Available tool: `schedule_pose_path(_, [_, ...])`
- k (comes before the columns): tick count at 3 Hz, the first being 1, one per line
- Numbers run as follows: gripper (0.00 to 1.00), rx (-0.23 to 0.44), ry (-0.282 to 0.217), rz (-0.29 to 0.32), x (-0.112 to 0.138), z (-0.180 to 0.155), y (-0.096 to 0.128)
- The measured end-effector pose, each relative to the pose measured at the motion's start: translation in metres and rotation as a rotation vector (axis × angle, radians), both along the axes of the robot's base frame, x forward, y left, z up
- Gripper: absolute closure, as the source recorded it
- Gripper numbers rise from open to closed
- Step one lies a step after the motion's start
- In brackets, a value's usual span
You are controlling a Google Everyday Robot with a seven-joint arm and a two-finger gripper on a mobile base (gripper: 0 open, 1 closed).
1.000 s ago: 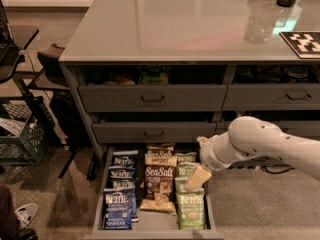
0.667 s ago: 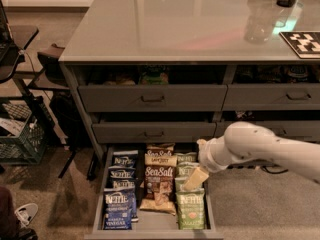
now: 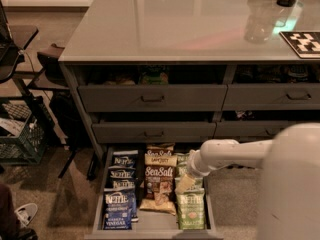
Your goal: Pick brown chip bag from bottom drawer and place on counter
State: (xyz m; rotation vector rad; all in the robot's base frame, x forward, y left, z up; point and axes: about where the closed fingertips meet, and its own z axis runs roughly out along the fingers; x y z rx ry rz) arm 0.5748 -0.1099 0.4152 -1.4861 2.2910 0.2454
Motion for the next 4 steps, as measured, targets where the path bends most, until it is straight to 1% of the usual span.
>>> schedule_pose_path(1, [0.00,-0.045,0.003,0.045,0.012,-0.042,0.013])
schedule_pose_path(2, [0.00,-0.050,0.013,0.087,0.026,-0.064,0.028])
schedule_pose_path(3, [0.00,-0.038,0.027,0.088,0.027,-0.075,0.029])
schedule_pose_path(4, [0.00,0.011,0.056,0.099,0.031,-0.112,0.033])
